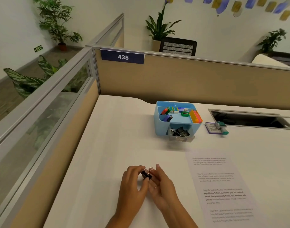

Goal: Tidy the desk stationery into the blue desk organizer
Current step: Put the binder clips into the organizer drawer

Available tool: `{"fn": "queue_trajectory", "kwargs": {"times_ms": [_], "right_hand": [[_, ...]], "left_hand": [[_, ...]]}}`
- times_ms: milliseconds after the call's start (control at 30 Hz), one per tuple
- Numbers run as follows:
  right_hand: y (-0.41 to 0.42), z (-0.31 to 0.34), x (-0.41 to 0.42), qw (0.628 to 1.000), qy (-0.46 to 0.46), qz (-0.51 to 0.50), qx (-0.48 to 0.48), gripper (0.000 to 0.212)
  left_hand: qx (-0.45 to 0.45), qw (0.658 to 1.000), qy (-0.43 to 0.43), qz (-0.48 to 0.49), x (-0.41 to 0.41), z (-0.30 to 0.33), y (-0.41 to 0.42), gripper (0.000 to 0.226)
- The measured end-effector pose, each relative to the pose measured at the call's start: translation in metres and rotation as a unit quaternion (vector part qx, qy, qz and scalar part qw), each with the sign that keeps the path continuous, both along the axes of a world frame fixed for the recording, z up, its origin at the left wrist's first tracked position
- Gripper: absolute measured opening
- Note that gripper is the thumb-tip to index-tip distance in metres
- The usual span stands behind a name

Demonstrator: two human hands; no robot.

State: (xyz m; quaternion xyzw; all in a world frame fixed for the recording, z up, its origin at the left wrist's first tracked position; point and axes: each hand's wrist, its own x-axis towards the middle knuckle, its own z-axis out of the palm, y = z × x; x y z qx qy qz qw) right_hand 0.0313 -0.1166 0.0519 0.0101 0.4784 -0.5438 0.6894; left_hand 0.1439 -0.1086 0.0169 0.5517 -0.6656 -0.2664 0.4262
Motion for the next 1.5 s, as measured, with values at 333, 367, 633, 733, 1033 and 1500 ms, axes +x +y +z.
{"fn": "queue_trajectory", "kwargs": {"times_ms": [333,367,633,733,1033,1500], "right_hand": [[-0.008,0.018,-0.065,0.987,0.149,0.011,-0.057,0.018],[-0.016,0.024,-0.074,0.983,0.169,0.005,-0.067,0.018],[-0.119,0.079,-0.148,0.813,0.534,0.132,-0.194,0.022],[-0.152,0.085,-0.162,0.592,0.709,0.289,-0.249,0.025],[-0.179,0.081,-0.162,0.328,0.763,0.495,-0.256,0.027],[-0.098,0.048,-0.142,0.917,0.391,0.018,-0.084,0.004]], "left_hand": [[0.02,0.996,-0.084,-0.015,-0.04,-0.01,0.0,0.052],[0.027,0.993,-0.112,0.0,-0.041,-0.012,-0.003,0.051],[0.071,0.933,-0.353,0.018,-0.054,-0.009,-0.026,0.067],[0.082,0.92,-0.382,0.026,-0.055,-0.008,-0.037,0.068],[0.106,0.911,-0.398,0.023,-0.056,-0.01,-0.051,0.067],[0.12,0.913,-0.39,0.019,-0.055,-0.006,-0.05,0.068]]}}
